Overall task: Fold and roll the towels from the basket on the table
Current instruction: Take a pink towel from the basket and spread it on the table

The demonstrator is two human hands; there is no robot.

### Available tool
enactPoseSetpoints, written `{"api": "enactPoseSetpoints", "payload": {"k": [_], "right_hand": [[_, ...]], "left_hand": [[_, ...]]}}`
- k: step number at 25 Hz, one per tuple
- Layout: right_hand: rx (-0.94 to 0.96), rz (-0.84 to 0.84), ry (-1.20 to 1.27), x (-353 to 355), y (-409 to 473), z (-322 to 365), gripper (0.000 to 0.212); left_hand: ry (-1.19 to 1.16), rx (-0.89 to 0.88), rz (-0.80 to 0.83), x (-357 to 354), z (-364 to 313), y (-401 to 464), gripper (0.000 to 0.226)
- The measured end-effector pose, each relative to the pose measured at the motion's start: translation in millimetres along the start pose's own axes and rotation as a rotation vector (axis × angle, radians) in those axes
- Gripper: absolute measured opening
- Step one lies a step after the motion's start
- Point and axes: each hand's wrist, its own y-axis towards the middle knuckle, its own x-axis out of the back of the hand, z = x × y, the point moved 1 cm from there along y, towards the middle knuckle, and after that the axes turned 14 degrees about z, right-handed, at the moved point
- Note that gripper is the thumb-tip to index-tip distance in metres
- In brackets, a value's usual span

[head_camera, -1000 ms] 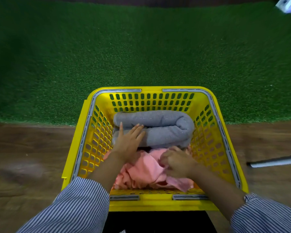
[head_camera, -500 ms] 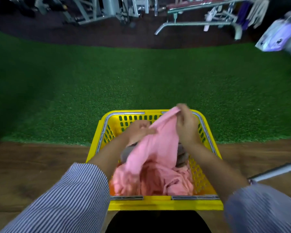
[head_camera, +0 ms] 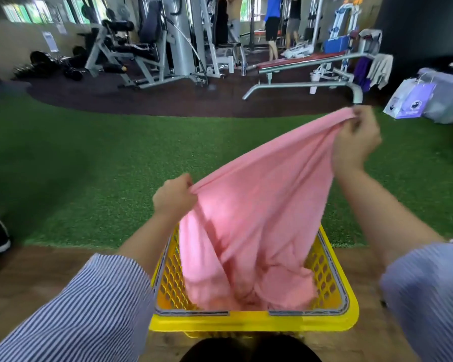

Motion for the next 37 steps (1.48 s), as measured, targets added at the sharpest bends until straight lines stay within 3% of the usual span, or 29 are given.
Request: {"api": "enactPoseSetpoints", "payload": {"k": [2, 4, 6, 8, 11, 14, 15, 17, 19, 21, 23, 24, 26, 28, 30, 32, 35, 37], "right_hand": [[-0.111, -0.031, -0.075, 23, 22, 0, 0.029], [-0.258, 0.193, -0.260, 18, 25, -15, 0.027], [-0.340, 0.511, -0.367, -4, 1, -30, 0.021], [-0.262, 0.748, -0.294, -23, -39, -32, 0.018], [-0.115, 1.035, -0.031, -46, -105, -20, 0.019], [-0.234, 1.336, 0.107, -67, -160, -21, 0.047], [-0.254, 1.384, 0.103, -75, -173, -27, 0.046], [-0.248, 1.371, -0.027, -85, -190, -38, 0.009], [-0.192, 1.192, -0.084, -89, -195, -47, 0.018], [-0.102, 0.933, -0.084, -87, -189, -47, 0.015], [0.056, 0.795, -0.137, -80, -172, -35, 0.027], [0.159, 0.794, -0.192, -76, -162, -24, 0.027], [0.299, 0.781, -0.275, -72, -140, -9, 0.023], [0.218, 0.661, -0.155, -69, -116, -5, 0.023], [0.149, 0.530, 0.041, -66, -105, -12, 0.024], [0.085, 0.548, 0.124, -68, -112, -23, 0.023], [-0.362, 0.829, 0.193, -87, -140, -55, 0.053], [-0.509, 1.059, 0.264, -97, -164, -73, 0.039]], "left_hand": [[-0.085, 0.067, -0.064, 20, 15, 4, 0.016], [-0.171, 0.069, -0.075, 37, 12, 12, 0.015], [-0.371, 0.038, 0.036, 41, -6, 12, 0.019], [-0.674, 0.049, 0.107, 36, -29, 7, 0.019], [-1.016, 0.088, 0.019, 42, -53, 6, 0.013], [-1.067, 0.110, -0.085, 57, -57, 5, 0.012], [-1.029, 0.129, -0.126, 61, -52, 5, 0.019], [-0.896, 0.187, -0.202, 66, -37, 5, 0.025], [-0.665, 0.261, -0.163, 62, -16, 9, 0.017], [-0.447, 0.337, -0.088, 51, 3, 10, 0.034], [-0.368, 0.195, -0.003, 39, 1, 7, 0.043], [-0.396, 0.041, 0.088, 35, -7, 6, 0.041], [-0.659, -0.199, 0.465, 34, -35, -4, 0.038], [-0.703, -0.246, 0.747, 35, -56, -10, 0.045], [-0.487, -0.304, 0.678, 34, -63, -6, 0.034], [-0.472, -0.400, 0.398, 33, -65, -2, 0.011], [-0.636, -0.507, 0.091, 44, -56, 2, 0.011], [-0.699, -0.531, 0.005, 53, -44, 3, 0.016]]}}
